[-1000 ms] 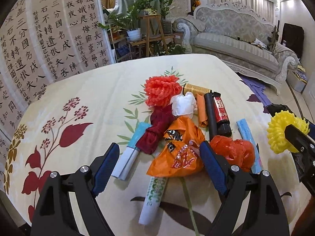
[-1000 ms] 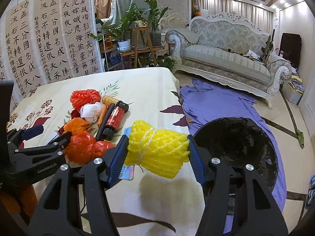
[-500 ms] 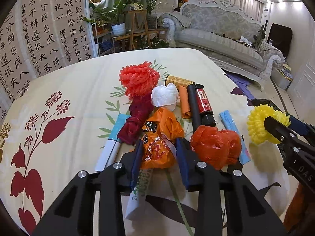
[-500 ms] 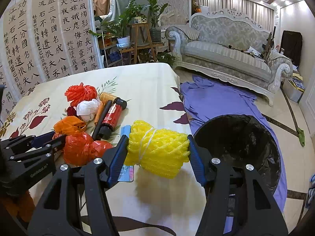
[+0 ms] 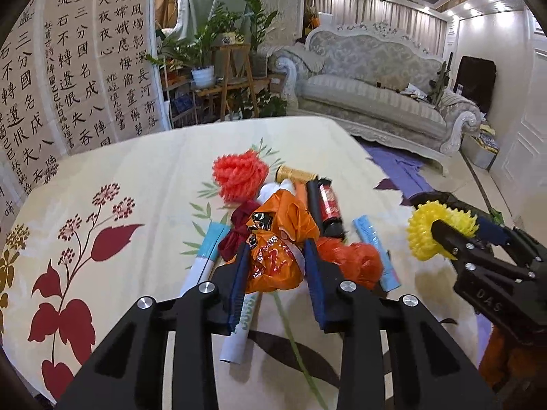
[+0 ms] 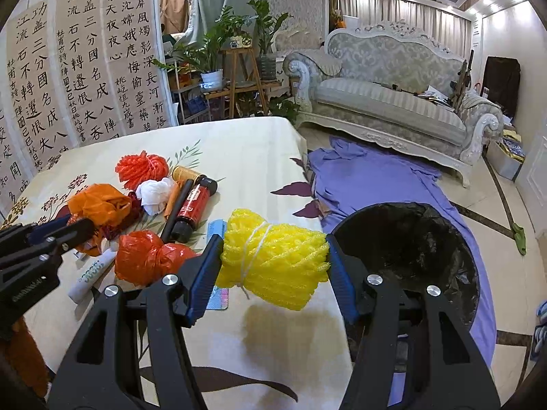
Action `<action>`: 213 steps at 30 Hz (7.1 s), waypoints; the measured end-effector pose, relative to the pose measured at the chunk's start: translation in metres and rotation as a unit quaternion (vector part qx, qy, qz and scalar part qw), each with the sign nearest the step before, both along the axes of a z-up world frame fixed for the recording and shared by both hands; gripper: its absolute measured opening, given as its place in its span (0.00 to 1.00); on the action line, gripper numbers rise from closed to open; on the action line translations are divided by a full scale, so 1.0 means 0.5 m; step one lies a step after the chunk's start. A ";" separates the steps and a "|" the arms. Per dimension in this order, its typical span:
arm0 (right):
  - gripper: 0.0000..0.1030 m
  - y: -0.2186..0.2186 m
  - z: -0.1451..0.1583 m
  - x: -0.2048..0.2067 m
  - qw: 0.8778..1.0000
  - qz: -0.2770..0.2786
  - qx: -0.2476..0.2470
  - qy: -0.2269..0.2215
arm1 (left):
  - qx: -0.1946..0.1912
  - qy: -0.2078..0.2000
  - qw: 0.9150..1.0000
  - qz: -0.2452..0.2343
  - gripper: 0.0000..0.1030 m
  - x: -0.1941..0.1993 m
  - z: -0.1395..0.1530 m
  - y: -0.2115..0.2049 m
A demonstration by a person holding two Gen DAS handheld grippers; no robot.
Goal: Collect trash
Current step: 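Grasp the orange plastic bag with the left gripper while the right gripper carries the yellow net to the bin, then open both grippers over the black bin, dropping the yellow net and orange bag, then grasp the white toothpaste tube with the left gripper while the right gripper grasps the blue toothbrush package, then carry both items over the bin and open both grippers to drop them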
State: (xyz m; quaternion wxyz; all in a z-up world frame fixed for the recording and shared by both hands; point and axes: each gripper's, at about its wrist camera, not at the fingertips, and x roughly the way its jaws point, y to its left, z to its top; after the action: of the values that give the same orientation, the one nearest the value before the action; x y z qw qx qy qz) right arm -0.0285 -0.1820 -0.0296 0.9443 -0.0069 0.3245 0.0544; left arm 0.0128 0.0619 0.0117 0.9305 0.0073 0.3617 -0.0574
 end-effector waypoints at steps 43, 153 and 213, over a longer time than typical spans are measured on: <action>0.65 -0.333 -0.019 0.034 0.985 -0.172 -0.024 -0.019 | 0.036 -0.020 0.987 -0.156 0.39 0.106 -0.039 -0.382; 0.21 0.093 -0.097 0.066 0.993 0.073 -0.051 0.082 | 0.003 0.057 0.998 0.036 0.19 -0.005 -0.122 0.092; 0.22 -0.349 -0.079 0.048 0.989 -0.142 0.006 0.031 | 0.027 -0.021 0.983 -0.183 0.19 0.111 -0.071 -0.409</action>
State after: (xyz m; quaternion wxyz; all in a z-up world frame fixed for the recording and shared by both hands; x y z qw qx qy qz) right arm -0.0043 -0.3563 -0.0692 0.9319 0.0469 0.3512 -0.0782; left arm 0.0683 -0.1425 -0.0240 0.9112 0.0999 0.3362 -0.2163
